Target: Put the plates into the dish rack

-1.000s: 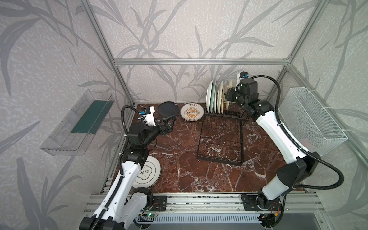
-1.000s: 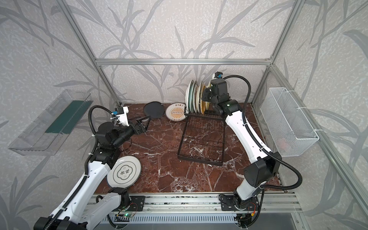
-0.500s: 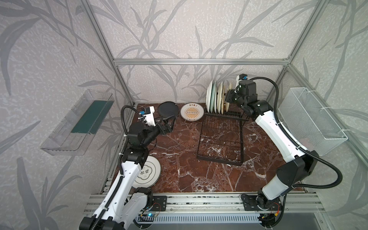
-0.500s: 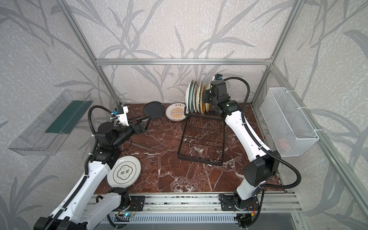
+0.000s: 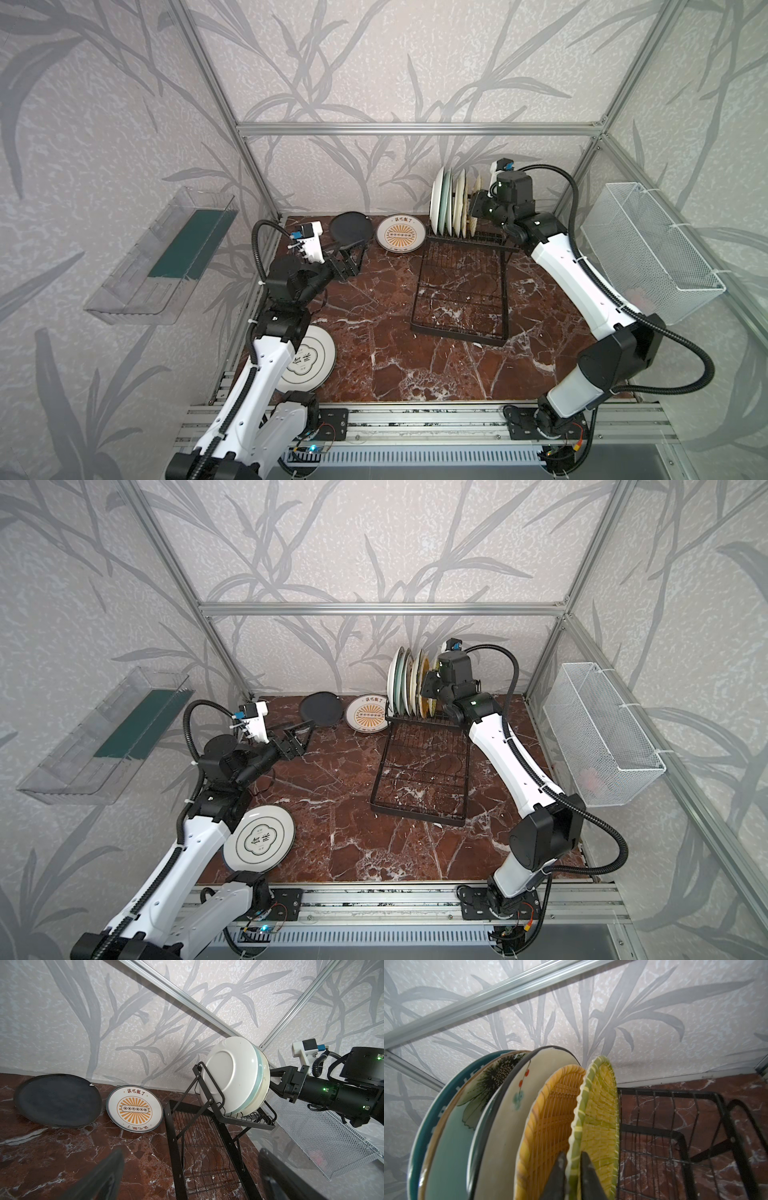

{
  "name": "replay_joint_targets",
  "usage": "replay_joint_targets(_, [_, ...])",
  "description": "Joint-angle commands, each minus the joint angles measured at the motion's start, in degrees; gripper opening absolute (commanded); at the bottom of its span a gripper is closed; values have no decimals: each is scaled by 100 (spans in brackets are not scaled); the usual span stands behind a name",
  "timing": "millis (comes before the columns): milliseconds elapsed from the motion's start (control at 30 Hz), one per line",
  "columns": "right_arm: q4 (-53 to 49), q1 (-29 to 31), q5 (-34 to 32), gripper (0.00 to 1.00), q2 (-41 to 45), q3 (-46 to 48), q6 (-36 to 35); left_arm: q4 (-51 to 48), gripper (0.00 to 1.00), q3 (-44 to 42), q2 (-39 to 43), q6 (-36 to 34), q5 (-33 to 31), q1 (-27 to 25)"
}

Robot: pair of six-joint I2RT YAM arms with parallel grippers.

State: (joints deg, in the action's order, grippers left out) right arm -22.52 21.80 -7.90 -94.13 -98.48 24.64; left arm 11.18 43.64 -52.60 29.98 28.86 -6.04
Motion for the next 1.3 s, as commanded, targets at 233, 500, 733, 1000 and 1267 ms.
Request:
replay_joint_targets(233, [36,-1,93,37,256,-19,60,135,99,-65,17,-62,38,19])
replay_joint_targets(500, [66,0,196,47,512,-68,3,78,99,-47,-48,6,-7,17])
replay_joint_targets(733, [88,-1,304,64,944,205,-155,-506,99,-15,-108,540,-431,17])
replay_joint_targets(1000, [257,-7,676,84,1828,1196,-337,-3364,99,259,373,737,-1567,38])
replay_joint_targets(1267, [313,-5,1281,91,2267,2034,-236,-5907,99,564,384,1506,-2780,595])
